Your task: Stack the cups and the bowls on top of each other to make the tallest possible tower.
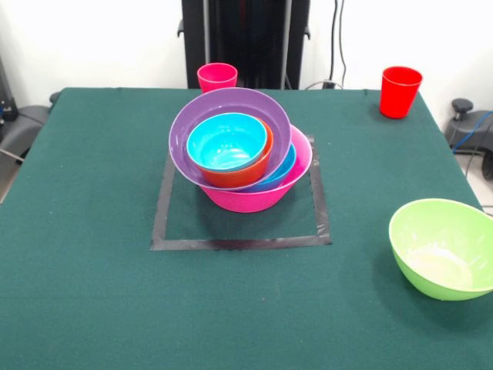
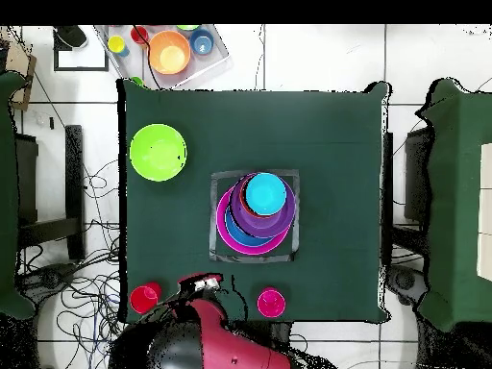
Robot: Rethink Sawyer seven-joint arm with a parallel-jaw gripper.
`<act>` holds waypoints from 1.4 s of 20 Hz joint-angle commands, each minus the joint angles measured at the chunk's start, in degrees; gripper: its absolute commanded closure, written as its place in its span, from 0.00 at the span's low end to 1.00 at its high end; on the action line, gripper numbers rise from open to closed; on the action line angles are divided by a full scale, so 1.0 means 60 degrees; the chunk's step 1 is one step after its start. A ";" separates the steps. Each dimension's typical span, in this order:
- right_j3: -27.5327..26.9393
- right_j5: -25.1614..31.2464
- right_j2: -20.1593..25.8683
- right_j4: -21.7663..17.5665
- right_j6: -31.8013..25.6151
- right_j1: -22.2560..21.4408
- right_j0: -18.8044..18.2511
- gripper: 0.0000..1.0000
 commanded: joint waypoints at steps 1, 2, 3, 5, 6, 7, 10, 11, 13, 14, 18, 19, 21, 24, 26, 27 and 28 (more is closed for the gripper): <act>0.1681 0.0615 0.3876 -0.0176 -1.3936 -0.1901 -0.3200 0.00; 0.1794 0.0426 0.4013 -0.0270 -1.3642 -0.1874 -0.3266 0.00; 0.2075 0.0182 0.4312 -0.0091 -1.3510 -0.1824 -0.3486 0.00; 0.2679 -0.0445 0.4899 0.0219 -1.3194 -0.1645 -0.3887 0.00; 0.2846 -0.0775 0.5215 0.0286 -1.3023 -0.1526 -0.4033 0.00; 0.2893 -0.0906 0.5399 0.0273 -1.2847 -0.1465 -0.4118 0.00; 0.3035 -0.1435 0.5861 0.0547 -1.2332 -0.1108 -0.4188 0.00; 0.2970 -0.1464 0.5880 0.0524 -1.2115 -0.1048 -0.4098 0.00; 0.2810 -0.1442 0.5873 0.0481 -1.1735 -0.0933 -0.3925 0.00; 0.2677 -0.1389 0.5885 0.0476 -1.1593 -0.0811 -0.3856 0.00; 0.2232 -0.1299 0.5915 0.0376 -1.0971 -0.0380 -0.3607 0.00; 0.2194 -0.1349 0.5948 0.0346 -1.0854 -0.0308 -0.3596 0.00; 0.2079 -0.1571 0.6030 0.0268 -1.0555 -0.0042 -0.3542 0.00; 0.2003 -0.2001 0.6074 0.0127 -1.0040 0.0435 -0.3422 0.00; 0.2023 -0.2297 0.6045 0.0033 -0.9818 0.0669 -0.3376 0.00; 0.2043 -0.2487 0.6019 -0.0013 -0.9682 0.0823 -0.3342 0.00; 0.2063 -0.2677 0.5994 -0.0060 -0.9545 0.0977 -0.3309 0.00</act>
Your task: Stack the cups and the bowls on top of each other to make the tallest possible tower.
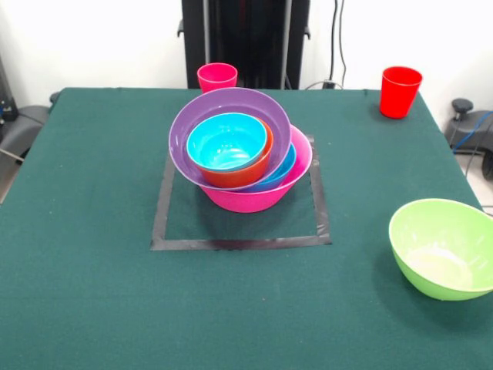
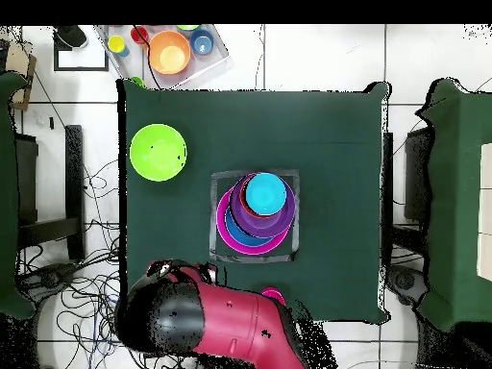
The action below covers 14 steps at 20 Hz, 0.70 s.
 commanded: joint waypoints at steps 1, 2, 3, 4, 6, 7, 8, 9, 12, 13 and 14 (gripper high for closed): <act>0.0415 -0.1652 0.0876 -0.0436 0.1066 0.1708 0.0232 0.00; 0.0433 -0.1780 0.0852 -0.0456 0.1093 0.1808 0.0237 0.00; 0.0452 -0.1907 0.0828 -0.0475 0.1121 0.1907 0.0242 0.00; 0.0500 -0.2056 0.0812 -0.0484 0.1130 0.2007 0.0233 0.00; 0.0595 -0.2297 0.0785 -0.0456 0.1150 0.2140 0.0226 0.00; 0.0611 -0.2370 0.0763 -0.0447 0.1166 0.2201 0.0240 0.00; 0.0671 -0.2545 0.0739 -0.0441 0.1214 0.2300 0.0245 0.00; 0.0711 -0.2683 0.0764 -0.0407 0.1211 0.2380 0.0228 0.00; 0.0929 -0.3336 0.0952 -0.0281 0.1242 0.2769 0.0087 0.00; 0.0953 -0.3477 0.0966 -0.0276 0.1266 0.2866 0.0082 0.00; 0.0991 -0.3702 0.0999 -0.0276 0.1311 0.3004 0.0068 0.00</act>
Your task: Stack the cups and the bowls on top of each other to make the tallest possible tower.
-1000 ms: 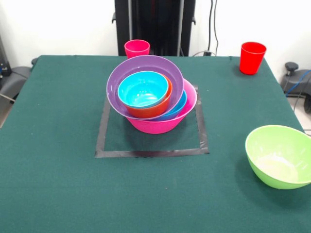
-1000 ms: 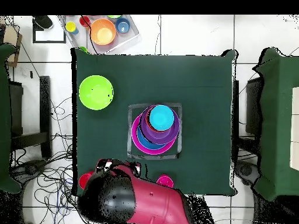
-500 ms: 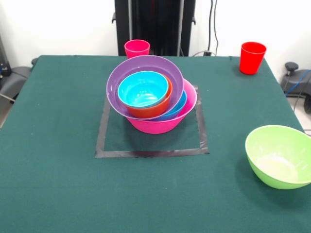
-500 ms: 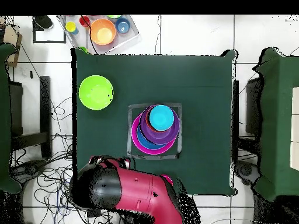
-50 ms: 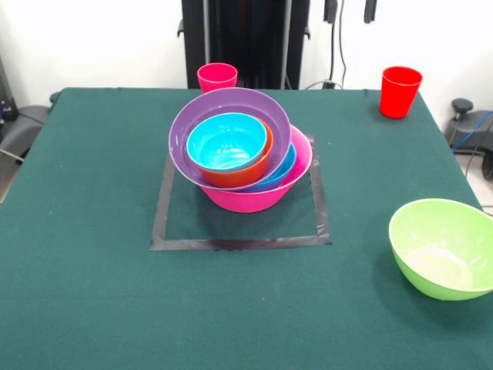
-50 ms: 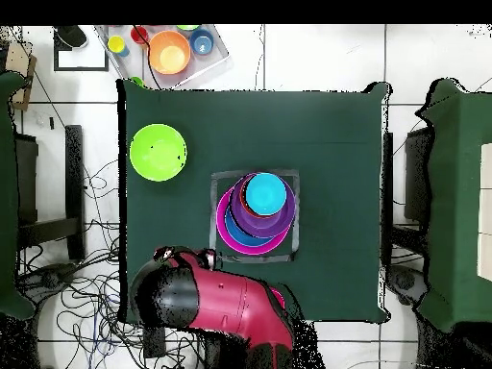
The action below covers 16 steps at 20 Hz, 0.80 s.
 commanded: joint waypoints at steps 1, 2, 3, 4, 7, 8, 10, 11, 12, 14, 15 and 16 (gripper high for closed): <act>0.0979 -0.1684 0.0943 -0.0287 0.1355 0.1540 -0.0127 0.00; 0.1027 -0.1960 0.0969 -0.0293 0.1432 0.1716 -0.0141 0.00; 0.1039 -0.2111 0.0972 -0.0299 0.1470 0.1817 -0.0139 0.00; 0.1051 -0.2262 0.0975 -0.0305 0.1508 0.1918 -0.0137 0.00; 0.1036 -0.2585 0.1047 -0.0242 0.1599 0.2207 -0.0121 0.00; 0.1026 -0.2744 0.1094 -0.0213 0.1645 0.2337 -0.0112 0.00; 0.1040 -0.2958 0.1156 -0.0083 0.1825 0.2521 -0.0009 0.00; 0.1046 -0.3010 0.1168 -0.0032 0.1892 0.2561 0.0052 0.00; 0.1052 -0.3076 0.1111 0.0079 0.2088 0.2608 0.0245 0.00; 0.1121 -0.3180 0.1162 0.0249 0.2357 0.2657 0.0448 0.00; 0.1179 -0.3252 0.1211 0.0348 0.2524 0.2679 0.0554 0.00; 0.1281 -0.3215 0.1244 0.0485 0.2743 0.2593 0.0722 0.00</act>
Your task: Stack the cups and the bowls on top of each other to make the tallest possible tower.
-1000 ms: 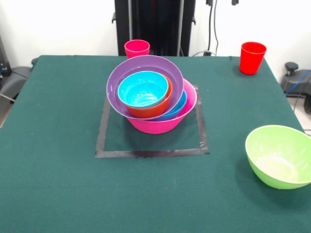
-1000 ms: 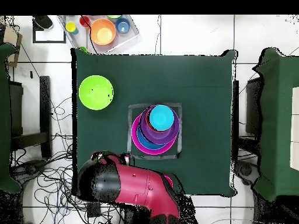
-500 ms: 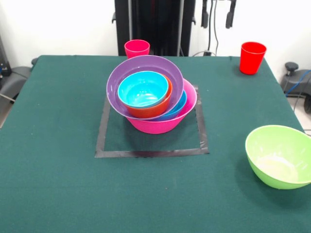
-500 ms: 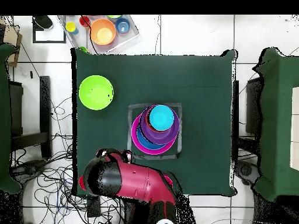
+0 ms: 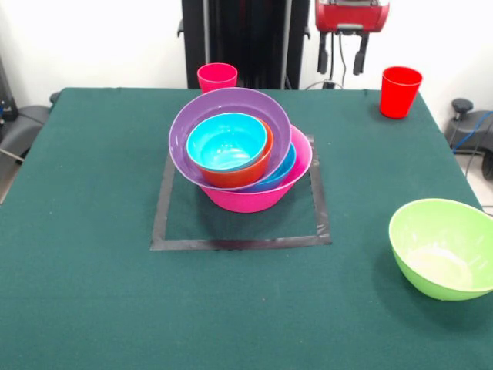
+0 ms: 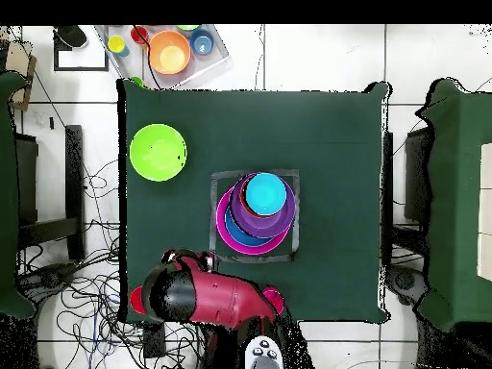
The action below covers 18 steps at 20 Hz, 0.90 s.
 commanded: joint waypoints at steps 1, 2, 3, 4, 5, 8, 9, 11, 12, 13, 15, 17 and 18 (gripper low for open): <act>0.0798 -0.0552 0.0968 0.0552 0.2656 0.0619 0.0735 0.00; 0.0897 -0.0249 0.0880 0.0688 0.2860 0.0368 0.0984 0.00; 0.0957 -0.0062 0.0838 0.0738 0.2970 0.0199 0.1102 0.00; 0.1004 0.0226 0.0732 0.0789 0.3100 -0.0036 0.1279 0.00; 0.1052 0.0513 0.0626 0.0840 0.3231 -0.0271 0.1456 0.00; 0.1113 0.1179 0.0445 0.0846 0.3479 -0.0834 0.1783 0.00; 0.1149 0.1252 0.0460 0.0832 0.3532 -0.0937 0.1799 0.00; 0.1250 0.1245 0.0520 0.0816 0.3689 -0.1055 0.1861 0.00; 0.1380 0.1134 0.0598 0.0814 0.3782 -0.1092 0.1873 0.00; 0.1450 0.1071 0.0620 0.0774 0.3828 -0.1121 0.1874 0.00; 0.1568 0.1073 0.0594 0.0655 0.3868 -0.1256 0.1897 0.00; 0.1838 0.0626 0.0801 0.0553 0.3900 -0.1189 0.1715 0.00; 0.2011 0.0131 0.0971 0.0411 0.3909 -0.0951 0.1535 0.00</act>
